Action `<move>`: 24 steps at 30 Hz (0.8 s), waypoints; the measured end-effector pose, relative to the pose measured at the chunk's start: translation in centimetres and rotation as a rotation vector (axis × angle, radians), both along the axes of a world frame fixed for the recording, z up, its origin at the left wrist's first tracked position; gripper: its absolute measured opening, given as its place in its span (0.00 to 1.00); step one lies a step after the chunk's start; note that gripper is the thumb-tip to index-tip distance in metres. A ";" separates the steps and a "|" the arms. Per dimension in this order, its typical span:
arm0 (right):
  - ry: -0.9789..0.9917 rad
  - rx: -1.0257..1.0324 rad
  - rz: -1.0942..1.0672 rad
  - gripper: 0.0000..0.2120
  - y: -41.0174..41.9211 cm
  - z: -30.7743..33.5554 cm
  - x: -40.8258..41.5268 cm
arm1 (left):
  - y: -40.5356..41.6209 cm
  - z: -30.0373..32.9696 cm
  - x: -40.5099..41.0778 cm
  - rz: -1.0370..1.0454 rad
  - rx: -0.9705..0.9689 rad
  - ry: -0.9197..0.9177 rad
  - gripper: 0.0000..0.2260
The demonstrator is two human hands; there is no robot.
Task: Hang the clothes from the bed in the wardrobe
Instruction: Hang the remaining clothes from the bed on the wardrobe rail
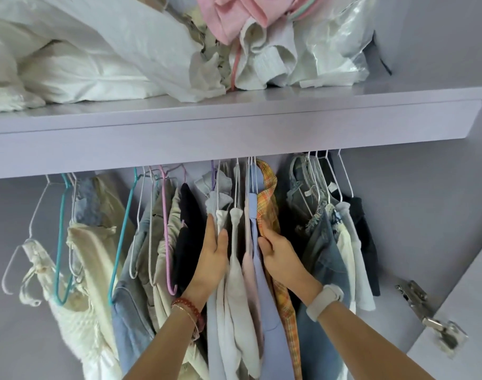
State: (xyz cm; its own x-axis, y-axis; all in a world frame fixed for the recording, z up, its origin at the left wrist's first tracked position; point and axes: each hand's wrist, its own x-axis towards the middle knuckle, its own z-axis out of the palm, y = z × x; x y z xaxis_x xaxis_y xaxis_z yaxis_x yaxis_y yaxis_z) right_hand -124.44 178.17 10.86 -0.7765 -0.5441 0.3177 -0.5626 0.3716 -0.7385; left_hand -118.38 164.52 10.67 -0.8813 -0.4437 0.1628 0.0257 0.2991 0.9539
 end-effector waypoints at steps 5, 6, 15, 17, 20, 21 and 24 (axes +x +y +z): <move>-0.073 0.014 0.037 0.20 -2.1 -0.1 0.7 | -0.3 0.0 -0.1 -0.024 0.068 0.048 0.23; -0.088 0.023 0.051 0.20 -2.0 -0.2 0.6 | -0.3 -0.1 -0.1 -0.022 0.075 0.047 0.23; 0.738 0.307 -0.644 0.18 6.1 2.2 -3.4 | 1.8 1.5 -1.6 0.149 -0.541 -0.004 0.37; 0.388 0.386 -0.772 0.29 7.5 3.0 -5.1 | 2.6 1.4 -1.9 0.161 -0.673 -0.070 0.36; -0.064 0.251 -0.766 0.41 8.4 2.9 -6.3 | 3.1 1.1 -2.1 0.181 -0.697 -0.076 0.34; -0.143 0.186 -0.758 0.44 8.3 2.8 -6.5 | 3.1 1.0 -2.2 0.189 -0.695 -0.070 0.33; -0.252 0.116 -0.792 0.43 7.9 2.3 -6.6 | 3.1 0.7 -2.2 0.185 -0.688 -0.047 0.32</move>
